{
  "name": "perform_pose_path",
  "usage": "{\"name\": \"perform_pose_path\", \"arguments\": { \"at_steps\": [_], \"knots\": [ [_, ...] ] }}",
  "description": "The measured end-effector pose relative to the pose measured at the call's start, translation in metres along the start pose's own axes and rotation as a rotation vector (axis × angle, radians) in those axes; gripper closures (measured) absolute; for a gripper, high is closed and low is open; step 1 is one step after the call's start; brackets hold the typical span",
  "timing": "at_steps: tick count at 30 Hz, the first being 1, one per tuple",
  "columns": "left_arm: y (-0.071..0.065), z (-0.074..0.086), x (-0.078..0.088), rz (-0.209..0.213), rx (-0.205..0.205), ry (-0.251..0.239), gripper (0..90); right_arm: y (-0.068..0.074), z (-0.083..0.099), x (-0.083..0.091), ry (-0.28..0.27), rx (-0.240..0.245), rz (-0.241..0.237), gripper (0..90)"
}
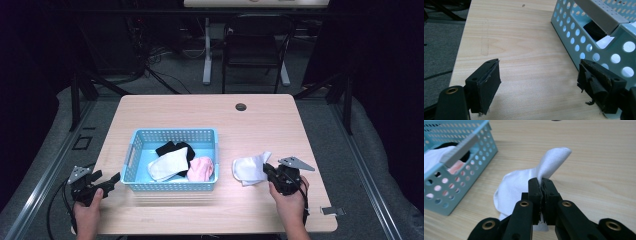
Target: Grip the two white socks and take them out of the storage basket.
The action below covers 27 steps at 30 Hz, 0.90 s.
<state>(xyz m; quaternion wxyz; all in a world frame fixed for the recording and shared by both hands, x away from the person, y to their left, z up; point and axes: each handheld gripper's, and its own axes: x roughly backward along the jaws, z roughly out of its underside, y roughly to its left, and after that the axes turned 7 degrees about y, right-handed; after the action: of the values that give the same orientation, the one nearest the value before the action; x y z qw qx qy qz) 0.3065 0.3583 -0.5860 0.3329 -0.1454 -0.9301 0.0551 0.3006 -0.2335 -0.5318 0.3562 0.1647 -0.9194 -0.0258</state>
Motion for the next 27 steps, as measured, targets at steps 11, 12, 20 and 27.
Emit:
{"name": "perform_pose_path", "arguments": {
  "at_steps": [11,12,20,27],
  "knots": [
    [0.000,0.000,0.000,-0.001,0.003,-0.004,18.3,-0.015,0.006,-0.007,0.017,-0.088,-0.002,84.8],
    [0.000,0.000,0.000,0.000,0.003,-0.003,18.3,-0.015,0.006,-0.007,0.014,-0.084,0.003,82.8],
    [0.000,0.000,0.000,-0.001,0.002,-0.003,18.3,-0.012,0.010,-0.011,-0.039,-0.024,0.055,47.6],
    [0.000,0.000,0.001,-0.002,0.004,-0.004,18.3,-0.003,0.009,-0.013,-0.039,0.023,0.046,43.5]
  ]
}}
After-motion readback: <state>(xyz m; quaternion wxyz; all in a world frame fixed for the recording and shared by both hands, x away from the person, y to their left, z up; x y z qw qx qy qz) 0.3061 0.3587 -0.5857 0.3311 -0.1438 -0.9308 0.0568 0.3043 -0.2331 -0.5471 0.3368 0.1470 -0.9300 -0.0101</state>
